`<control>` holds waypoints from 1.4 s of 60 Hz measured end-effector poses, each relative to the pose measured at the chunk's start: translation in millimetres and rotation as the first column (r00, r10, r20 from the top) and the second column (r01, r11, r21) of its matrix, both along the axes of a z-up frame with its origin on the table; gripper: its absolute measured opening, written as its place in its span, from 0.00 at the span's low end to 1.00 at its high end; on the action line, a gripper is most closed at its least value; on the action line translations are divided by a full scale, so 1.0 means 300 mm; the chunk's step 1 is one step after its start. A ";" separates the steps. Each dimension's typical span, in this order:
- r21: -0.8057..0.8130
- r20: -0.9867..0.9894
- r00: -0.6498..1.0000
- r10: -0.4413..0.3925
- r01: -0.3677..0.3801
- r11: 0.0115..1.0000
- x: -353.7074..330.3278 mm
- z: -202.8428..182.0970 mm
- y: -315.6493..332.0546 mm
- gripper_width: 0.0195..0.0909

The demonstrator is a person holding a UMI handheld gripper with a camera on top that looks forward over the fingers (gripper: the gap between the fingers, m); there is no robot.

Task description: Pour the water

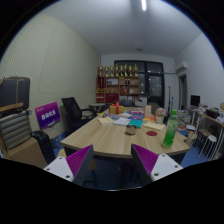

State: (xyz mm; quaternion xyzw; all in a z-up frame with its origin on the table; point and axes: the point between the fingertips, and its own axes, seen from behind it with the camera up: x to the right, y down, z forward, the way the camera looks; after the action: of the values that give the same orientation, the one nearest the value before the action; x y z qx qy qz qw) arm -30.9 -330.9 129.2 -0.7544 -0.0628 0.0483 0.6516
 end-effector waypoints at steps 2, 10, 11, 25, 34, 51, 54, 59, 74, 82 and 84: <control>-0.005 -0.003 1.000 -0.011 0.011 1.000 0.012 -0.004 0.003 0.89; -0.012 -0.017 0.998 -0.054 0.054 0.998 0.090 -0.033 0.052 0.89; -0.014 -0.020 0.998 -0.061 0.061 0.998 0.108 -0.040 0.064 0.89; 0.001 -0.005 0.973 -0.232 0.232 0.973 0.542 -0.137 0.269 0.89; 0.050 0.012 0.942 -0.335 0.334 0.941 0.805 -0.169 0.470 0.89; 0.081 0.000 0.922 -0.386 0.385 0.919 1.030 -0.171 0.849 0.89; 0.091 -0.007 0.920 -0.391 0.390 0.916 1.052 -0.158 0.888 0.89; 0.087 -0.022 0.917 -0.398 0.399 0.913 1.058 -0.166 0.974 0.84; 0.070 -0.045 0.889 -0.455 0.457 0.887 1.080 -0.185 1.004 0.37; 0.070 -0.007 0.883 -0.468 0.468 0.881 1.065 -0.188 1.025 0.32; 0.080 0.024 0.884 -0.468 0.464 0.882 1.059 -0.177 1.026 0.29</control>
State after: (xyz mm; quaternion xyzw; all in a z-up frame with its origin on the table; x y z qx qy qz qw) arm 286.9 -23.3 76.1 -0.7243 0.1047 -0.1281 0.6694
